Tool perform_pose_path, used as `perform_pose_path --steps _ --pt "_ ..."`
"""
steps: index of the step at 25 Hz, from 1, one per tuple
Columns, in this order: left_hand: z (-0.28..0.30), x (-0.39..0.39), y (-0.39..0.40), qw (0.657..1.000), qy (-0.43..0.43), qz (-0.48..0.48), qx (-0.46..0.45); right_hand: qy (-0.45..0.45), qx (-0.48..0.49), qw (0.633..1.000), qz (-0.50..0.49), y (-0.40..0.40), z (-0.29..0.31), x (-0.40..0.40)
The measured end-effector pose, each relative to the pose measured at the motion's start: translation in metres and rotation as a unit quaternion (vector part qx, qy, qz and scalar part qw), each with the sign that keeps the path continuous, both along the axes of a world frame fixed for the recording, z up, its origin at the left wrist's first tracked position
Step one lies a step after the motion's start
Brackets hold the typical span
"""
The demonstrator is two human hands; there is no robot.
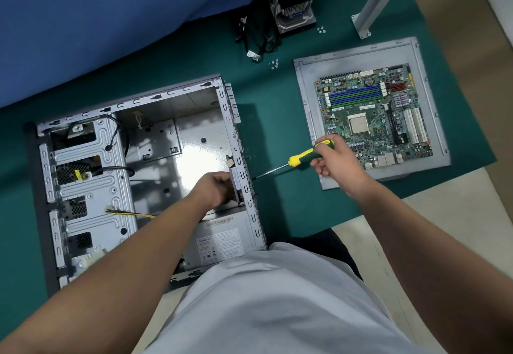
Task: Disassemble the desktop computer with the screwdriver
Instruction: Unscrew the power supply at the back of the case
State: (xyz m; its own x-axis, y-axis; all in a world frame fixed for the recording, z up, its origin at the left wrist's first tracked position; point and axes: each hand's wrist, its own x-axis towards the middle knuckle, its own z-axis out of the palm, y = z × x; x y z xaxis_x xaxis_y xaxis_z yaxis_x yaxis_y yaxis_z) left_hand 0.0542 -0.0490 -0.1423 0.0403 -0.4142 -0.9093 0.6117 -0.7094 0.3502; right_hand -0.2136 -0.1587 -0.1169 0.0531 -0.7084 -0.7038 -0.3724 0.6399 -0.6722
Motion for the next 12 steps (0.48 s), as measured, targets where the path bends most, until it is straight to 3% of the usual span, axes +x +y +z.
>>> perform_pose_path --steps 3,7,12 --pt "0.002 -0.001 0.000 1.000 -0.007 -0.003 0.001 -0.044 0.046 0.998 -0.001 -0.009 0.008 -0.005" --pt "0.001 0.000 0.000 0.999 -0.012 0.016 0.045 0.091 0.015 0.992 0.087 -0.015 0.005 -0.010" --pt "-0.004 0.002 0.000 0.998 -0.015 0.020 0.051 -0.023 0.062 0.997 0.041 -0.016 0.004 -0.015"
